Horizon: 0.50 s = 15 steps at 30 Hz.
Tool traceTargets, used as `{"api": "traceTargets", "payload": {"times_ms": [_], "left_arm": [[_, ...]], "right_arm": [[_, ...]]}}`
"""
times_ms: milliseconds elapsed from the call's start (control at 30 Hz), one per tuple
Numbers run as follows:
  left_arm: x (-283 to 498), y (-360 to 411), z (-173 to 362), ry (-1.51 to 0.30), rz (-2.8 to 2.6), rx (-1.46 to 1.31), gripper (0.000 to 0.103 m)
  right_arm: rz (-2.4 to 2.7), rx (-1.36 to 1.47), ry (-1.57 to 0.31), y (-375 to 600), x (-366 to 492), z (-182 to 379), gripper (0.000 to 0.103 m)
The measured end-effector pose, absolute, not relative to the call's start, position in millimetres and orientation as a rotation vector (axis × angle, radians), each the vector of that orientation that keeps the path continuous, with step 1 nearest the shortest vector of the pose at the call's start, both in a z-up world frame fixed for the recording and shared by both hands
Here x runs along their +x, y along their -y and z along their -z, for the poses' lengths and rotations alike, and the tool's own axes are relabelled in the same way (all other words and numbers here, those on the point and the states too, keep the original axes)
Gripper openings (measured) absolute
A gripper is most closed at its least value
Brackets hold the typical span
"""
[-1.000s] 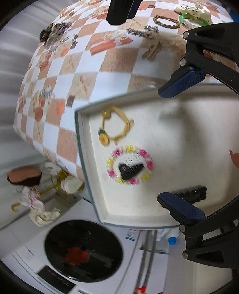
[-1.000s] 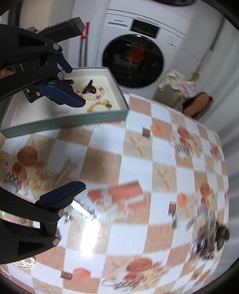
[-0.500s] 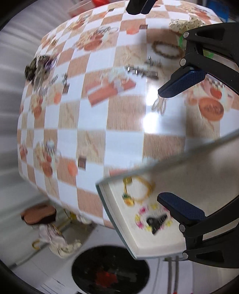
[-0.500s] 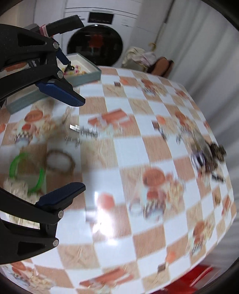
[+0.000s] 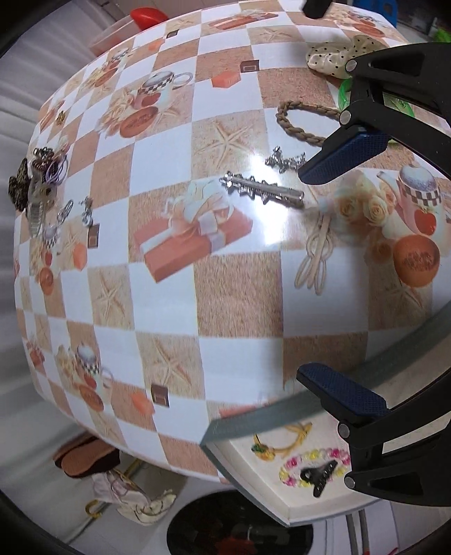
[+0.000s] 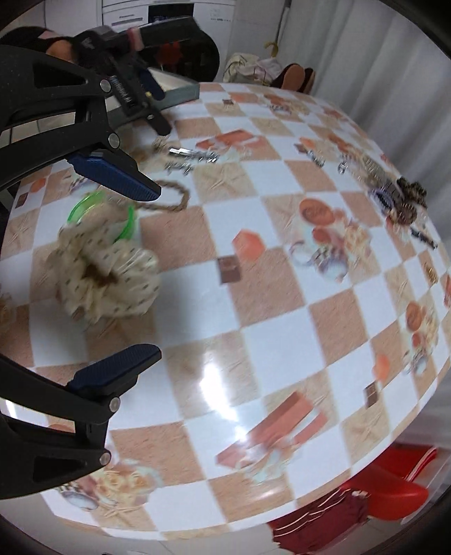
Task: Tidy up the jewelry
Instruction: 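Move both open tools back over the table, then grasp silver spiked hair clip with left tool while right tool grasps cream polka-dot scrunchie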
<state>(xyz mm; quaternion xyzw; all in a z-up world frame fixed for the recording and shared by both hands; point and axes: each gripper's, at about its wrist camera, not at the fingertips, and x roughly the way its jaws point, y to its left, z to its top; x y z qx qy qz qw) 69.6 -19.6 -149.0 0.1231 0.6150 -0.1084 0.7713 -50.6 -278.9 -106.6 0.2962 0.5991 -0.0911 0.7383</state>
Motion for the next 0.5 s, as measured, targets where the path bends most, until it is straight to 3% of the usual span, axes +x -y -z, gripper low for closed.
{"api": "traceTargets", "payload": {"times_ms": [100, 167, 367, 500], "left_arm": [[69.7, 23.6, 151.0, -1.327, 0.252, 0.281, 0.103], [70.3, 27.0, 153.3, -1.33, 0.263, 0.296, 0.097], [69.4, 36.2, 159.8, -1.332, 0.328, 0.341, 0.096], [70.7, 45.9, 166.2, -1.339, 0.357, 0.38, 0.083]], "right_arm": [[0.203, 0.66, -1.337, 279.0, -62.2, 112.7, 0.087], [0.209, 0.671, -1.351, 280.0, -70.1, 117.4, 0.087], [0.241, 0.698, -1.373, 282.5, -89.9, 128.1, 0.087], [0.25, 0.686, -1.388, 281.4, -95.7, 132.9, 0.087]]}}
